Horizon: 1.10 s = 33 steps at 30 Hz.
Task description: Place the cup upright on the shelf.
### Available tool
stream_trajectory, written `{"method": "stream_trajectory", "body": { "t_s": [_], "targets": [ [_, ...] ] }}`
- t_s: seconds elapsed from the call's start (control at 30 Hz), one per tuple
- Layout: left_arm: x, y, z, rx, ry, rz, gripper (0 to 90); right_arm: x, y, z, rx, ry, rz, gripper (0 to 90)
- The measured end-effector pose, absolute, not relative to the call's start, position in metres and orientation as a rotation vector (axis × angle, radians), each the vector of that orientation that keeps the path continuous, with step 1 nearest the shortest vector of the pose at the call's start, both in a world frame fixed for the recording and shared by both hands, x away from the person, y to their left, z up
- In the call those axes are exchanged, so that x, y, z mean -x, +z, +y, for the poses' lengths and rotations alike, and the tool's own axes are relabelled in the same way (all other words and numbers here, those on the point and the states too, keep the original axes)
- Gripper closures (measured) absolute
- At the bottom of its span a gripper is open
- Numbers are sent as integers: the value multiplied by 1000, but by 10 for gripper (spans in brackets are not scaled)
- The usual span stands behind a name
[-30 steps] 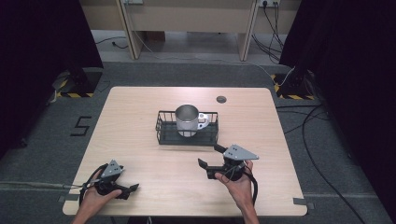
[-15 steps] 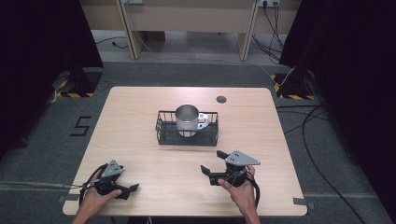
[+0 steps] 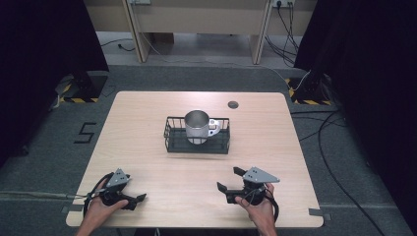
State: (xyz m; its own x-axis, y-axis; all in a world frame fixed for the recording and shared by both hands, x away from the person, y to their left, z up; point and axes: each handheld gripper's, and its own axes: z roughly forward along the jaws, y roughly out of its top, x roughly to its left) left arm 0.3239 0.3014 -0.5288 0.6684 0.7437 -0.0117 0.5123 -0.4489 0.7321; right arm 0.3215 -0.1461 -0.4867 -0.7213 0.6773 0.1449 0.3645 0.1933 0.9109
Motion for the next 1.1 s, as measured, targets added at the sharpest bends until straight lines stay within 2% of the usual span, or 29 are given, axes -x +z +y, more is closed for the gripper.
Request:
{"method": "stream_trajectory", "body": {
  "t_s": [1.1],
  "targets": [
    [-324, -529, 301, -2150, 405, 964, 0, -298, -520, -147, -1090, 1333, 2315, 155]
  ]
}}
